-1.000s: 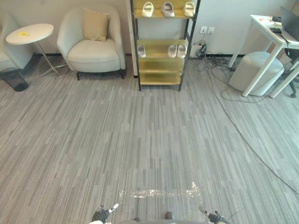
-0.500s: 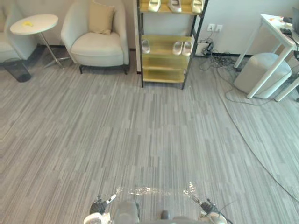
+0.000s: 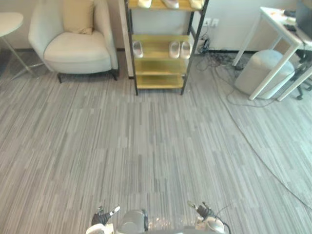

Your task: Organize the slippers on the shoe rack

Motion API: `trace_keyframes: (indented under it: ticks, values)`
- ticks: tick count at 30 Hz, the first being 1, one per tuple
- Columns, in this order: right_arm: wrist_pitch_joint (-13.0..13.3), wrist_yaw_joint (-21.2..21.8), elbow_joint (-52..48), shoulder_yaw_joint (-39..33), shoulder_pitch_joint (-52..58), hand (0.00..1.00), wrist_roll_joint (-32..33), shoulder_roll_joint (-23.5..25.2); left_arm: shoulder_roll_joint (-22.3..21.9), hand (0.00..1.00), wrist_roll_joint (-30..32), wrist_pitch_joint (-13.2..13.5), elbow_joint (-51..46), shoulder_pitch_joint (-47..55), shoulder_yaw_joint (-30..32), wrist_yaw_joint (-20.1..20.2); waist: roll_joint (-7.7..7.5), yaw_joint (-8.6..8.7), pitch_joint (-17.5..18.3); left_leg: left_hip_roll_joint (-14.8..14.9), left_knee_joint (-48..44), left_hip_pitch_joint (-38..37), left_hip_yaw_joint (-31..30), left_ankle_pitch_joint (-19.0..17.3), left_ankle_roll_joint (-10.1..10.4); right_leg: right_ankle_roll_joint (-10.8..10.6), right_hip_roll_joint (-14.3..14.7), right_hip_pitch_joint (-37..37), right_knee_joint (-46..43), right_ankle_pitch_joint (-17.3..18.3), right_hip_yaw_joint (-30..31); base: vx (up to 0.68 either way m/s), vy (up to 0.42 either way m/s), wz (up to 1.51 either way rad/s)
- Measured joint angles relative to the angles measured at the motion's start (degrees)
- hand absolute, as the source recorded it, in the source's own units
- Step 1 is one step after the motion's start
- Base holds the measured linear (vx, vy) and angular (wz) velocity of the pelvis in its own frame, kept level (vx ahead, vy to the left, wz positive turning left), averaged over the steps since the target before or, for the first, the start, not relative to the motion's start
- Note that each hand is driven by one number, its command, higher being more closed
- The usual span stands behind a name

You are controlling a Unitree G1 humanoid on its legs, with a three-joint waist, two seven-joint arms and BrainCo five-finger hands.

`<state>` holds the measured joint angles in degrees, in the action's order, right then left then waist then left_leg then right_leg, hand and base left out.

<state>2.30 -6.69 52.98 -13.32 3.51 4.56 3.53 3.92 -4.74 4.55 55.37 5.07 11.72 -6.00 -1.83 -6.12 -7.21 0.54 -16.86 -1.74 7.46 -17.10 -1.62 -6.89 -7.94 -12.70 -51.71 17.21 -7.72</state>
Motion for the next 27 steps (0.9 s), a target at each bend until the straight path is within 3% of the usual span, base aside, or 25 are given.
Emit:
trace_keyframes:
  ticks: [1, 3, 4, 5, 6, 7, 8, 10, 11, 14, 15, 17, 18, 21, 22, 24, 25, 26, 27]
  values:
    - [0.02, 0.01, 0.12, -0.13, -0.45, 0.00, -0.02, -0.12, -1.21, 0.00, 0.01, -0.02, 0.41, -1.72, -0.02, 0.03, 0.11, 0.31, -0.10, 0.65, 3.03, -4.00, -0.36, 0.01, 0.03, 2.26, 0.10, -2.06, 4.68, 1.16, -4.16, 0.61, 0.032, 0.30]
    - [0.04, 0.00, 0.22, -0.15, -1.35, 0.00, 0.00, -0.45, -2.93, 0.00, 0.02, -0.02, 0.51, -2.87, -0.02, 0.04, 0.49, 0.78, -0.34, 1.57, 5.64, -7.45, -0.55, 0.01, 0.05, 4.22, 1.34, -5.18, 13.30, -0.09, -6.84, 0.57, -0.006, 0.22]
    - [-0.01, -0.01, 0.23, -0.16, -2.19, 0.00, 0.01, -0.77, -3.84, 0.00, 0.10, -0.02, 0.89, -3.89, -0.18, 0.13, 0.64, 1.40, -0.54, 2.09, 6.87, -9.31, -1.50, -0.17, 0.37, 5.44, 2.66, -7.28, 21.88, -3.88, -7.47, 0.53, -0.037, 0.31]
    - [-0.03, -0.02, 0.27, -0.20, -2.51, 0.00, 0.01, -0.89, -4.14, 0.00, 0.10, -0.02, 1.05, -4.22, -0.30, 0.11, 0.66, 1.56, -0.60, 2.21, 7.08, -9.84, -1.94, -0.42, 0.81, 5.92, 3.18, -7.63, 24.64, -5.69, -7.26, 0.58, -0.081, 0.43]
    - [-0.06, -0.03, 0.40, -0.65, -2.70, 0.00, -0.01, -1.09, -4.81, 0.00, 0.11, -0.02, 1.13, -4.53, -0.24, 0.08, 0.84, 2.02, -1.00, 2.58, 7.29, -11.82, -2.69, -1.54, 2.76, 7.20, 4.67, -7.97, 31.37, -10.75, -6.19, 0.49, -0.097, 0.35]
    - [-0.06, -0.05, 0.43, -0.68, -2.71, 0.00, 0.00, -1.03, -4.91, 0.00, 0.12, -0.02, 1.14, -4.42, 0.00, 0.07, 0.45, 2.29, -1.19, 2.43, 7.42, -12.95, -3.43, -2.08, 3.67, 8.04, 5.25, -7.80, 34.71, -14.11, -5.56, 0.87, -0.222, 0.56]
    - [-0.03, -0.04, 0.38, -1.23, -3.62, 0.00, -0.10, -1.79, -5.42, 0.00, 0.20, -0.12, 1.87, -4.48, 0.88, -0.04, 1.35, 2.99, -1.55, 3.94, 7.07, -15.75, -6.54, -2.26, 4.34, 9.17, 5.94, -7.34, 31.43, -18.35, -5.37, 0.74, -0.227, 0.49]
    - [-0.03, -0.06, 0.42, -2.27, -4.22, 0.00, -0.11, -1.87, -6.28, 0.00, 0.31, -0.01, 1.92, -4.95, 0.91, 0.03, 2.71, 2.91, -1.59, 5.12, 3.93, -14.98, -8.16, -1.72, 5.27, 9.79, 6.54, -7.30, 29.00, -14.70, -6.66, 0.54, -0.193, 0.38]
    - [-0.12, -0.14, 0.58, -2.33, -4.49, 0.00, -0.12, -2.10, -6.91, 0.00, 0.82, -0.03, 1.86, -5.40, 2.31, 0.03, 4.42, 3.01, -2.04, 6.42, -4.57, -11.55, -9.65, -0.97, 5.77, 10.35, 7.74, -5.86, 27.72, -11.43, -8.00, 0.47, -0.191, 0.20]
    - [-0.23, -0.21, 0.60, -1.76, -4.72, 0.00, -0.10, -2.12, -7.35, 0.00, 1.27, -0.30, 1.42, -5.29, 3.38, 0.07, 5.66, 2.76, -3.84, 8.12, -33.84, -0.12, -11.14, 8.11, 8.33, 11.14, 10.13, 2.77, 31.46, -8.35, -8.00, 0.57, -0.191, 0.06]
    - [-0.35, -0.25, 0.89, -1.72, -4.57, 0.00, 0.09, -1.59, -7.23, 0.00, 1.25, -0.21, 0.26, -5.37, 3.37, 0.10, 5.68, 2.33, -4.60, 8.97, -43.20, 4.63, -10.05, 6.42, 8.04, 11.88, 11.01, 7.74, 34.12, -7.72, -7.59, 0.50, -0.083, -0.06]
    - [-0.27, -0.39, 1.57, -1.57, -4.77, 0.00, 0.21, -0.37, -6.64, 0.00, 1.22, 0.15, -1.75, -5.37, 2.78, 0.11, 3.95, 1.44, -5.42, 8.80, -47.13, 11.64, -7.55, 4.10, 7.01, 11.65, 10.97, 13.79, 37.91, -6.66, -6.71, 0.45, -0.090, -0.13]
    - [-0.30, -0.55, 1.93, -1.42, -5.04, 0.00, 0.44, -0.11, -6.34, 0.00, 1.18, 0.19, -2.61, -5.37, 2.53, 0.17, 3.74, 0.96, -5.39, 8.83, -45.84, 15.72, -6.33, 3.13, 6.31, 11.33, 10.97, 16.22, 39.87, -6.25, -6.24, 0.38, -0.070, -0.19]
    - [-0.63, -0.72, 2.01, -0.99, -4.73, 0.00, 0.48, -0.08, -6.91, 0.00, 1.12, 0.32, -4.21, -5.30, 2.57, 0.23, 3.43, -0.38, -5.27, 7.99, -26.75, 21.81, -1.88, 1.52, 5.11, 9.48, 10.33, 21.38, 43.64, -5.14, -4.46, 0.46, 0.061, -0.24]
    - [-0.61, -0.72, 2.01, -0.96, -4.79, 0.00, 0.47, -0.04, -6.95, 0.00, 1.11, 0.49, -4.22, -5.23, 2.55, 0.23, 3.32, -0.54, -5.21, 6.45, -15.12, 22.23, -0.41, 3.49, 4.10, 8.05, 9.17, 23.32, 44.88, -4.03, -3.75, 0.50, 0.158, -0.24]
    - [-0.62, -0.72, 2.09, -0.24, -4.61, 0.00, 0.45, -0.19, -6.98, 0.00, 1.12, 1.09, -4.18, -4.70, 2.44, 0.19, 3.53, -0.82, -4.66, 5.69, -4.18, 21.62, 0.29, 9.15, 3.50, 6.31, 8.58, 25.24, 45.68, -1.89, -2.46, 0.49, 0.236, -0.33]
    - [-0.64, -0.65, 2.20, 0.48, -4.50, 0.00, 0.41, -0.15, -6.29, 0.00, 1.13, 1.27, -4.15, -3.96, 2.40, 0.22, 2.76, -1.16, -4.00, 5.13, -4.83, 21.20, 0.89, 13.77, 1.58, 5.91, 7.69, 26.03, 45.45, -0.12, -1.09, 0.76, 0.329, -0.53]
    - [-0.66, -0.51, 2.48, 2.32, -3.57, 0.00, 0.31, 0.54, -4.53, 0.00, 1.15, 1.17, -3.90, -3.69, 2.45, 0.15, -0.33, -1.93, -1.90, 3.07, -6.08, 21.10, 3.37, 10.58, -0.01, 6.36, 4.79, 24.59, 41.27, 1.50, 0.62, 0.59, 0.224, -0.42]
    - [-0.64, -0.50, 2.33, 2.40, -3.54, 0.00, 0.21, 0.60, -4.43, 0.00, 1.13, 1.17, -3.83, -3.71, 2.45, 0.13, -0.57, -2.27, -1.77, 2.93, -6.25, 20.80, 3.76, 10.20, -0.39, 6.29, 4.27, 23.84, 39.39, 1.52, 1.09, 0.70, 0.259, -0.49]
